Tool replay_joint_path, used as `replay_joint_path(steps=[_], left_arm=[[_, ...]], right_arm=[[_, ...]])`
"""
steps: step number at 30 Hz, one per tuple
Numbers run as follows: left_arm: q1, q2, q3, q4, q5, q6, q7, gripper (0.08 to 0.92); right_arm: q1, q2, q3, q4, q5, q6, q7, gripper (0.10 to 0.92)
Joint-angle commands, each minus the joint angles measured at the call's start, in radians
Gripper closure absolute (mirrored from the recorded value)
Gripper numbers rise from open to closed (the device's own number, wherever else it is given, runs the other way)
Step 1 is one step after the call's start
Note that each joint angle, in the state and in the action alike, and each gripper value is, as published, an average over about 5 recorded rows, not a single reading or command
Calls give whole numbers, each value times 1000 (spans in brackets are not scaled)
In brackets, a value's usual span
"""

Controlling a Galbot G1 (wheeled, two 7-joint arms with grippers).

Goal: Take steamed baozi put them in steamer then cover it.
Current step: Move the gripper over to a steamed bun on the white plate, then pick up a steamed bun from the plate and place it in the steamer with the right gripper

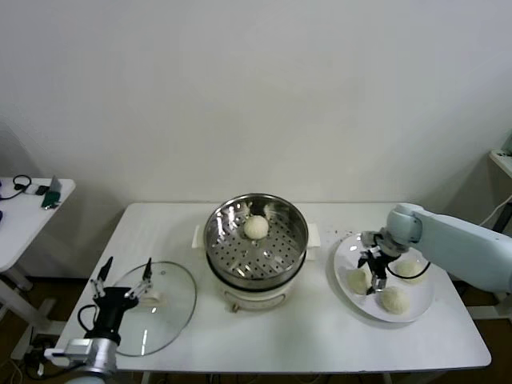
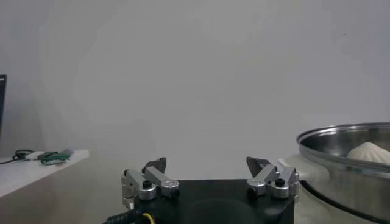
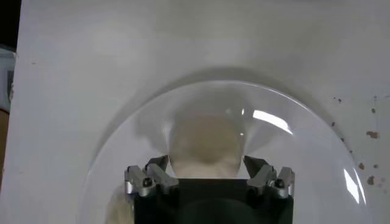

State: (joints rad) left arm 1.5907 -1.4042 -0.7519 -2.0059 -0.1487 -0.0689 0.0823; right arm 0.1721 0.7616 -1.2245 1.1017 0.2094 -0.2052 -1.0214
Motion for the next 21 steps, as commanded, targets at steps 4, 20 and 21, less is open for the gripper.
replay_joint_path(steps=[4,20,21], left_arm=[[0,-2,-1,3,0,0,1,177],[1,-2,-2,0,-4,-2,0,177],[1,-3,-2,0,-5,-2,0,177]], right_arm=[[-19,15,18,-17,-7,2,-2,292],[201,-26,-121,17,194,-12,5,321],[248,-27,-156,20,227,-12,4,321]])
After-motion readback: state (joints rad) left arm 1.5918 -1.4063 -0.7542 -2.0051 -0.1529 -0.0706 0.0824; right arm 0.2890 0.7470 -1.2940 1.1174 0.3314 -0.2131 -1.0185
